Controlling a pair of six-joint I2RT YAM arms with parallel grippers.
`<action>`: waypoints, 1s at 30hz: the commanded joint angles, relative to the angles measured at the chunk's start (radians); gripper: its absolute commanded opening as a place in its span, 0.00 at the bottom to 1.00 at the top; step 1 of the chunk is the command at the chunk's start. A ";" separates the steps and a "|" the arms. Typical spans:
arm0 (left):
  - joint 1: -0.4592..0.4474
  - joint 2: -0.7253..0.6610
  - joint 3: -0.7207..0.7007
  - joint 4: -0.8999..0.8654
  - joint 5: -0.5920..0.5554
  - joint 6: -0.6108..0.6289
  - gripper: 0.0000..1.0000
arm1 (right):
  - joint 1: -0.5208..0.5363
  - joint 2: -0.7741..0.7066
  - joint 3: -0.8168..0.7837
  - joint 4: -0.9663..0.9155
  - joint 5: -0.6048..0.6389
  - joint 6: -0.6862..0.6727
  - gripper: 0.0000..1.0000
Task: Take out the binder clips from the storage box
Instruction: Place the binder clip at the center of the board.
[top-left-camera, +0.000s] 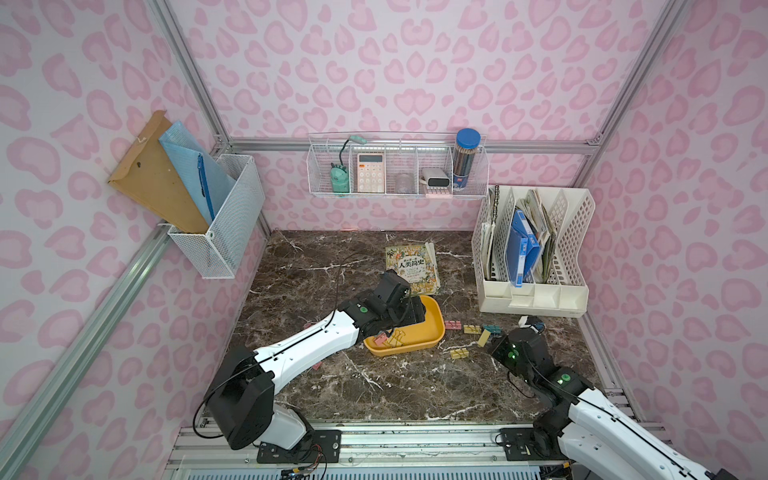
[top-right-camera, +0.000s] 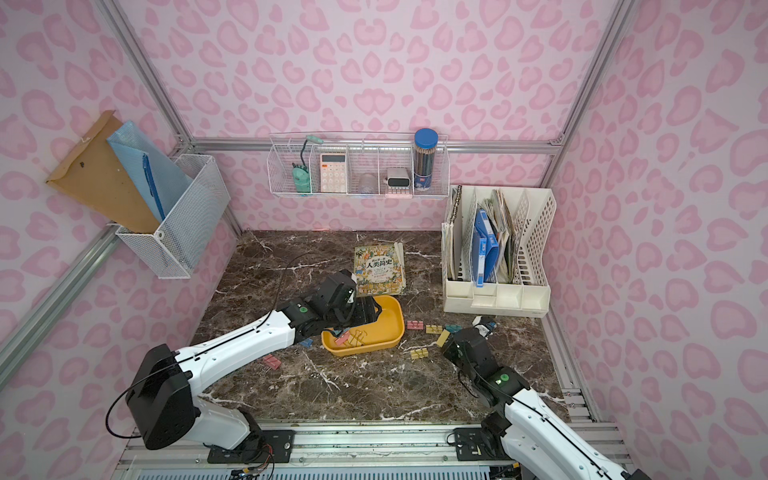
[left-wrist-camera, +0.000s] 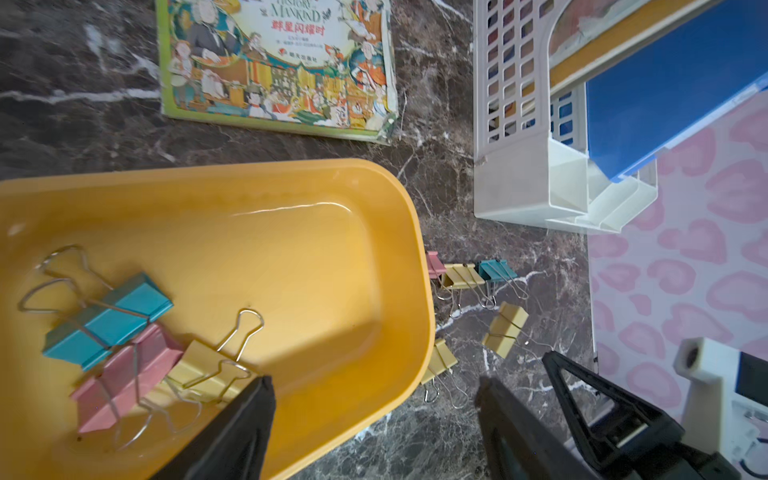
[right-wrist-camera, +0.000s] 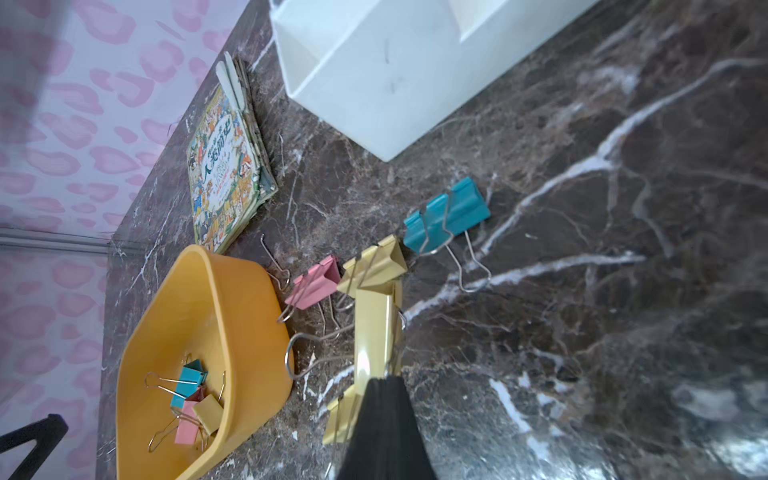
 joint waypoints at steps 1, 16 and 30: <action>-0.014 0.019 0.019 0.001 0.004 0.017 0.85 | -0.005 -0.015 -0.025 0.084 -0.028 0.100 0.00; -0.015 0.039 0.037 -0.020 -0.009 0.016 0.95 | -0.005 -0.146 -0.121 0.052 -0.007 0.229 0.00; -0.015 0.041 0.042 -0.028 -0.028 0.016 0.94 | 0.000 -0.084 -0.138 0.044 -0.015 0.250 0.03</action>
